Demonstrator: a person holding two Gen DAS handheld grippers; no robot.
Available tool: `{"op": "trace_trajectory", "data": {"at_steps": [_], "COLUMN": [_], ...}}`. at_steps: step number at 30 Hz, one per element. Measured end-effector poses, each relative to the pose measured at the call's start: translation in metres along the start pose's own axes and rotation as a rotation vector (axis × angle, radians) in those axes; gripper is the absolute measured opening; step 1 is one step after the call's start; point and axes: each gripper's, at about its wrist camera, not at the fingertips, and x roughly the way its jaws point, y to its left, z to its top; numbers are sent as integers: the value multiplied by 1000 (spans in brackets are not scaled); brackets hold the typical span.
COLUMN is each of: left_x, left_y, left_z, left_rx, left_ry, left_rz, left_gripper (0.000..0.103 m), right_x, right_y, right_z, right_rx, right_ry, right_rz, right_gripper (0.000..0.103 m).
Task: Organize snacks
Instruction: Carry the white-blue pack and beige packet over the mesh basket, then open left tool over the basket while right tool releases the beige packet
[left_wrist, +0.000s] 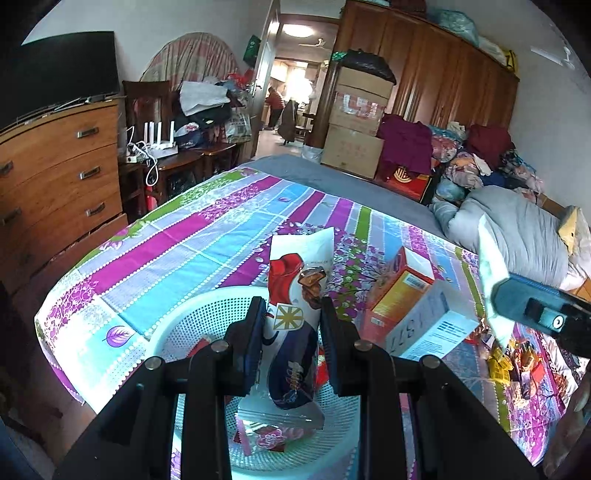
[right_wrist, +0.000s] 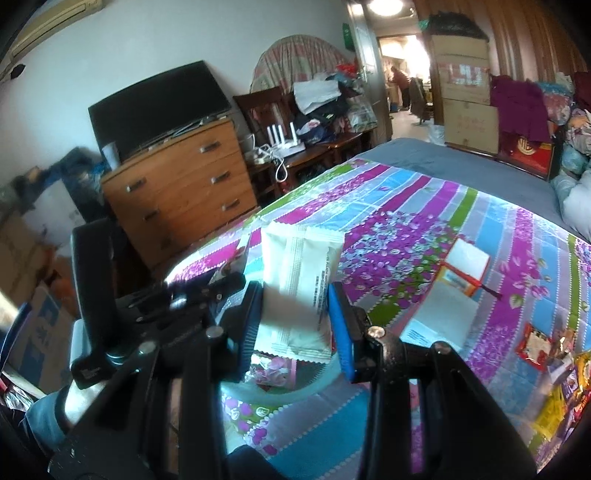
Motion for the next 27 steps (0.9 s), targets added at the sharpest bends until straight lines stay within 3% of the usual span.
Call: {"op": "trace_trajectory", "data": {"at_steps": [12, 27], "left_x": [13, 32], "left_y": [22, 35], "left_z": [-2, -11], "left_rx": [-28, -53], "left_ry": [22, 75], "left_rz": [14, 18], "left_gripper": [29, 29], "right_x": [41, 62], "right_y": [7, 9], "right_z": [-4, -4], "right_rx": [-4, -6], "right_ry": [78, 117], "right_rz": [2, 0], "right_gripper": [37, 37]}}
